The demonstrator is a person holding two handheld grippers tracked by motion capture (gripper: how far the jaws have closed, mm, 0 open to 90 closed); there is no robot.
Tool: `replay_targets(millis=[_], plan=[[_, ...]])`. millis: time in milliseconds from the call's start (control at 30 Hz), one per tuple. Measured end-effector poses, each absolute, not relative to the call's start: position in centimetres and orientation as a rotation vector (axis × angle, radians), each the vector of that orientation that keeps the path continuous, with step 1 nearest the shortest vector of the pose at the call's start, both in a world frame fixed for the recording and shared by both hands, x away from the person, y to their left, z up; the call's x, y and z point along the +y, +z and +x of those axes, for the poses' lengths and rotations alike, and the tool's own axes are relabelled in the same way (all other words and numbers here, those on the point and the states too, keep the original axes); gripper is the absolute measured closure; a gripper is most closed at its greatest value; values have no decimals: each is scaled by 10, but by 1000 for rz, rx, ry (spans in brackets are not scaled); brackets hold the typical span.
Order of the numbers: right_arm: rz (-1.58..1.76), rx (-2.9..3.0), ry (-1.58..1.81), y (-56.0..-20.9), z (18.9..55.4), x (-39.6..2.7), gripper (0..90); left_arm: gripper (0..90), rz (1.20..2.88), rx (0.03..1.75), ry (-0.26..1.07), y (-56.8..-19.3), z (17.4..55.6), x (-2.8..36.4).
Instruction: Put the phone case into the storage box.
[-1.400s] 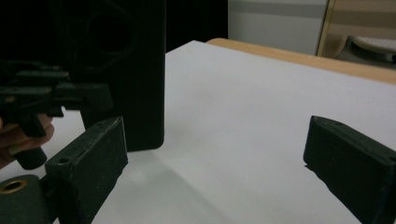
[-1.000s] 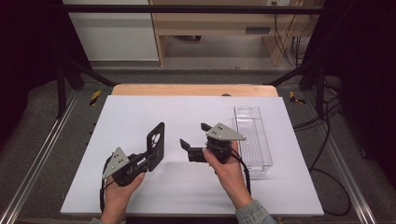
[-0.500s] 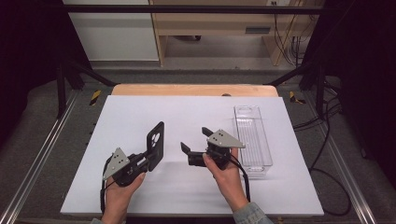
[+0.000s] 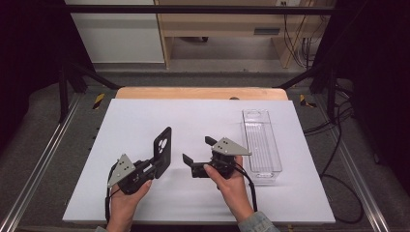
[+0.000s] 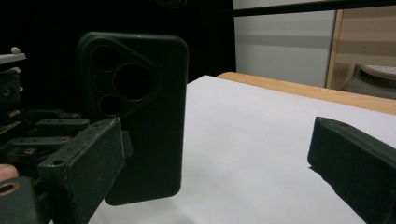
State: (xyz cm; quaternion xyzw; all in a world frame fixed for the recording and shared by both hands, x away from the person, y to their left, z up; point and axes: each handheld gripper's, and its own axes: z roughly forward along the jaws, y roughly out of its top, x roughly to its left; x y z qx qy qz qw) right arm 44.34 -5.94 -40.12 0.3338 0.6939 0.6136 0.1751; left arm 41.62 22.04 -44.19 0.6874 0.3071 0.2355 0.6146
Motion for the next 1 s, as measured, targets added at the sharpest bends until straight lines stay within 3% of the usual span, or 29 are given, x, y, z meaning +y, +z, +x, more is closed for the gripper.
replay_targets(millis=[1000], plan=[[912, 1885, 1864, -383, 426, -49, 47, 808, 1595, 662, 510, -439, 411, 207]])
